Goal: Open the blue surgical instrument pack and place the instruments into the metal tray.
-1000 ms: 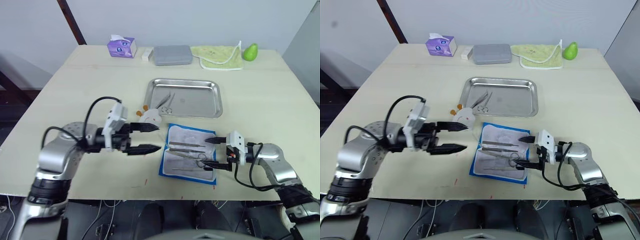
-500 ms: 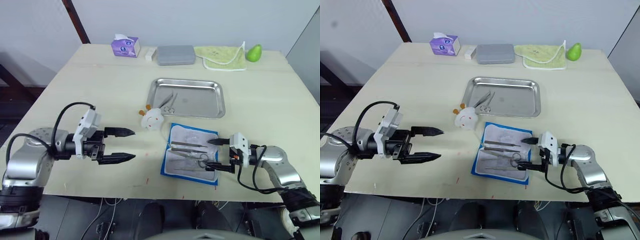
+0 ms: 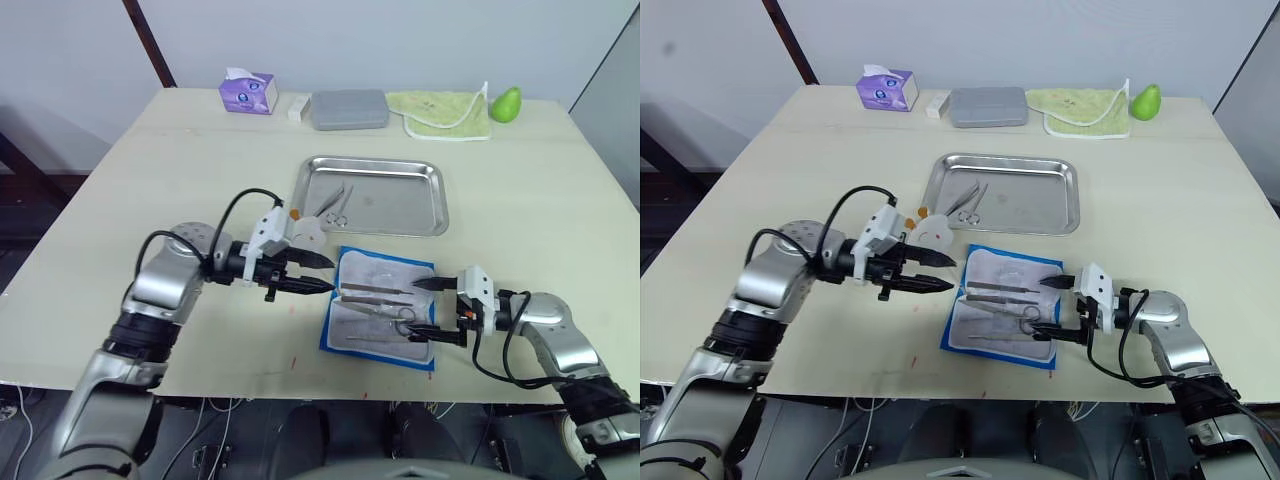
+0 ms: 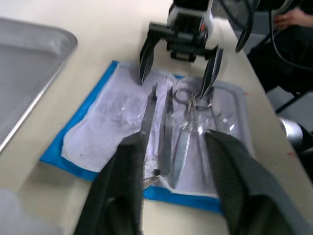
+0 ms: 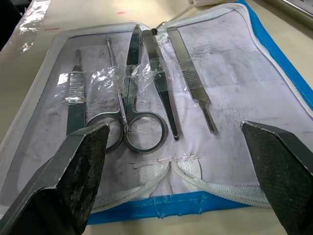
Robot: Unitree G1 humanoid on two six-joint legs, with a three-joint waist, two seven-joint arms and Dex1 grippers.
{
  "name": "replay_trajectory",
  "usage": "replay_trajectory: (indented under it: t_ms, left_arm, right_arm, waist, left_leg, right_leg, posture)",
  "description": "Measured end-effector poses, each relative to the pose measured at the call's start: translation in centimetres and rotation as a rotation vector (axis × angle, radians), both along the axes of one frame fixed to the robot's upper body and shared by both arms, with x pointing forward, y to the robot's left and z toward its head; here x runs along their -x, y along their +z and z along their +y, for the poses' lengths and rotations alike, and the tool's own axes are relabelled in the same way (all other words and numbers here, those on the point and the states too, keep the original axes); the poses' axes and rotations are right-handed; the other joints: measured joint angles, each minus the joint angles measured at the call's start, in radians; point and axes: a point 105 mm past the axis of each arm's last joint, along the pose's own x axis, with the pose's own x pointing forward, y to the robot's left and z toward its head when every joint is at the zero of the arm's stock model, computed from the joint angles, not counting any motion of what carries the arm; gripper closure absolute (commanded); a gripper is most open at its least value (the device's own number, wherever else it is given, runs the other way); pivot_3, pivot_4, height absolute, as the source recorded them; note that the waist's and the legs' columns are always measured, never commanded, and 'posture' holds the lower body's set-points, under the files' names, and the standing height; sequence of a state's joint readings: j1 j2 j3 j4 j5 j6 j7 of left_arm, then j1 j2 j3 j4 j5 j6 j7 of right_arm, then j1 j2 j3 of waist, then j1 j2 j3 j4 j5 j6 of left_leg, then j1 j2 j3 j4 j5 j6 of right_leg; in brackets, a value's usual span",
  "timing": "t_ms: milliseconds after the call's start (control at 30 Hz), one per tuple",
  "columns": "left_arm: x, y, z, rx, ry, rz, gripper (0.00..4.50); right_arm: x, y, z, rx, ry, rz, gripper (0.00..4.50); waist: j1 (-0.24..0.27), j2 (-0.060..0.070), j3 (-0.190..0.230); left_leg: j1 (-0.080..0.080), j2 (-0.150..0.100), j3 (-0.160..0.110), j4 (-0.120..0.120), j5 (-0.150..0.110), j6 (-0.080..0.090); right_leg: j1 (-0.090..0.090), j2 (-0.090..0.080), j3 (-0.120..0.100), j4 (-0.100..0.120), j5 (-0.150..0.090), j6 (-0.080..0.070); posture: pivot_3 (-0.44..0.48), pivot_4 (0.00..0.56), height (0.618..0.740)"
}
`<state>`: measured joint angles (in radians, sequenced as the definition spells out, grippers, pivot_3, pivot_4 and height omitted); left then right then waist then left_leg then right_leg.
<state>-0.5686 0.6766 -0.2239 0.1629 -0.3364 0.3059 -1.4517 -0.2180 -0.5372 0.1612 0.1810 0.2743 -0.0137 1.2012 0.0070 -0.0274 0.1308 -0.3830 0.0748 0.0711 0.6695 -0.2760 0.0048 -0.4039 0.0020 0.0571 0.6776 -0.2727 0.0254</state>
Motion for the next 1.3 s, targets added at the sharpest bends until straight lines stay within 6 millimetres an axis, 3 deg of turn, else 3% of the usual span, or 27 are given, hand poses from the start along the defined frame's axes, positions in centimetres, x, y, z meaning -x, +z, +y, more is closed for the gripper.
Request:
replay_trajectory:
  t_ms: [433,633,1100,1133,1167,1300]
  left_arm:
    - [-2.4,-2.8,-3.1,-0.091,-0.077,-0.074,2.20]
    - [-3.2,-4.0,-3.6,-0.147,-0.079,-0.099,2.20]
    - [-3.6,-4.5,-4.9,-0.170,-0.125,-0.160,2.20]
    - [-3.6,-4.5,-5.0,-0.169,-0.128,-0.162,2.47]
    - [-3.6,-4.6,-5.0,-0.168,-0.129,-0.162,2.47]
    - [-3.3,-4.8,-5.1,-0.166,-0.148,-0.161,4.27]
  right_arm:
    - [0.1,-0.1,0.0,-0.003,-0.025,-0.003,0.00]
    - [0.2,-0.1,0.0,-0.004,-0.027,-0.003,0.00]
    - [0.1,-0.1,0.0,-0.004,-0.029,-0.005,0.00]
    - [0.1,-0.1,0.0,-0.004,-0.030,-0.005,0.00]
    - [0.1,-0.1,0.0,-0.004,-0.030,-0.005,0.00]
    - [0.1,-0.1,0.1,-0.005,-0.035,-0.006,0.00]
  waist:
    - [0.005,0.000,0.000]
    - [0.004,0.000,0.000]
    - [0.004,-0.001,0.000]
    - [0.004,-0.001,0.000]
    - [0.004,-0.001,0.000]
    - [0.004,-0.001,-0.001]
  left_leg:
    - [0.000,0.000,0.000,0.001,0.000,0.000]
    - [0.000,0.000,0.000,0.001,0.000,0.000]
    - [0.000,0.000,0.000,0.001,0.000,0.000]
    - [0.000,0.000,0.000,0.001,0.000,0.000]
    - [0.000,0.000,0.000,0.001,0.000,0.000]
    - [0.001,0.000,0.000,0.001,0.000,0.000]
  right_leg:
    - [0.000,0.000,0.001,0.000,0.000,0.000]
    - [0.000,0.000,0.001,0.000,0.000,0.000]
    - [0.001,0.000,0.001,0.001,0.000,0.000]
    - [0.001,0.000,0.001,0.001,0.000,0.000]
    - [0.001,0.000,0.001,0.001,0.000,0.000]
    - [0.001,0.000,0.001,0.001,0.000,0.000]
  posture:
    - [0.000,0.150,0.740]
    - [0.000,0.150,0.740]
    - [0.000,0.150,0.740]
    - [0.000,0.150,0.740]
    - [0.000,0.150,0.740]
    - [0.000,0.150,0.740]
